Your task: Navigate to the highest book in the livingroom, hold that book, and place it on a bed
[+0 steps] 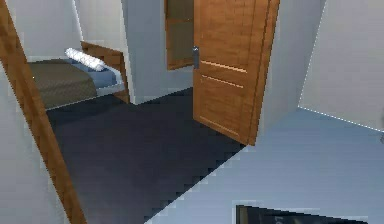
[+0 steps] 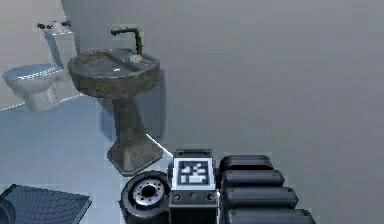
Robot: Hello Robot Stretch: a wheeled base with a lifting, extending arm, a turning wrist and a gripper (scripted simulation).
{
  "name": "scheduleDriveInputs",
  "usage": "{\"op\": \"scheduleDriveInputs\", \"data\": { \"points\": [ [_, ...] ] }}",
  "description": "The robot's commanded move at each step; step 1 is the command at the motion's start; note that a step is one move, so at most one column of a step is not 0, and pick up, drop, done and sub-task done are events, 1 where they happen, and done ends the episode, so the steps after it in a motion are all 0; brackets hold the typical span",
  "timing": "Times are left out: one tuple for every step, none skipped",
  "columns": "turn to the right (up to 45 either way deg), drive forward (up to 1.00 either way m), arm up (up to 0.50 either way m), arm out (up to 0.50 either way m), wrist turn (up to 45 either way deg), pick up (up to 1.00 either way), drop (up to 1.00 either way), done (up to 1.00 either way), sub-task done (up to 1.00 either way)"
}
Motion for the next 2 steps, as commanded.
{"op": "scheduleDriveInputs", "data": {
  "points": [
    [-9.0,0.0,0.0,0.0,0.0,0.0,0.0,0.0,0.0],
    [0.0,1.0,0.0,0.0,0.0,0.0,0.0,0.0,0.0]
  ]
}}
